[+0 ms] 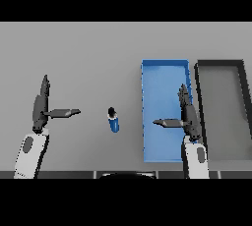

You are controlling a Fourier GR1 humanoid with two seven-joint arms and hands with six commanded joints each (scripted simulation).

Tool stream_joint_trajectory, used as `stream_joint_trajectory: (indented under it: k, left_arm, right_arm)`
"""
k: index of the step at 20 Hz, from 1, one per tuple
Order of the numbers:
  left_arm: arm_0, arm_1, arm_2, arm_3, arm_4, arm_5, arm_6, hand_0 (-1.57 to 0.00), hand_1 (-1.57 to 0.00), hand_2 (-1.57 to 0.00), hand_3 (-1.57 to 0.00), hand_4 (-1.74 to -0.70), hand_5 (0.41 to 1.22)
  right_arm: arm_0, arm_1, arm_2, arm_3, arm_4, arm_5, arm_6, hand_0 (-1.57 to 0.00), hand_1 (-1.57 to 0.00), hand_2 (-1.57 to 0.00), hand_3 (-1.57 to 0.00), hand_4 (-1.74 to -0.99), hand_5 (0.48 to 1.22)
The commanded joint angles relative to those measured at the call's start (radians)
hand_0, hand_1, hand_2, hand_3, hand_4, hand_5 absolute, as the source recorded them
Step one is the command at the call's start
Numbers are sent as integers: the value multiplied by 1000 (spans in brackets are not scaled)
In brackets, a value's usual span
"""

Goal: Pick up the blue pipe and place it into the blue bin.

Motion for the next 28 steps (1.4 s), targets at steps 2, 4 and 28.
stream_joint_trajectory:
  k: [2, 4, 28]
  left_arm:
    - [0, -5, -5, -4, -4, 5, -6, 1, 1, 1, 1, -967, 594]
    - [0, -12, -13, -11, -12, 13, -3, 1, 1, 1, 1, -967, 594]
    - [58, 169, -364, -242, -116, -463, 37, 1, 1, 1, 1, -1097, 466]
  right_arm:
    - [1, -6, -5, 0, -5, 3, -1, 1, 1, 1, 1, -1210, 594]
    - [3, -15, -12, 0, -13, 10, -2, 1, 1, 1, 1, -1210, 594]
    - [65, -179, 92, -120, 156, 91, -58, 1, 1, 1, 1, -1213, 571]
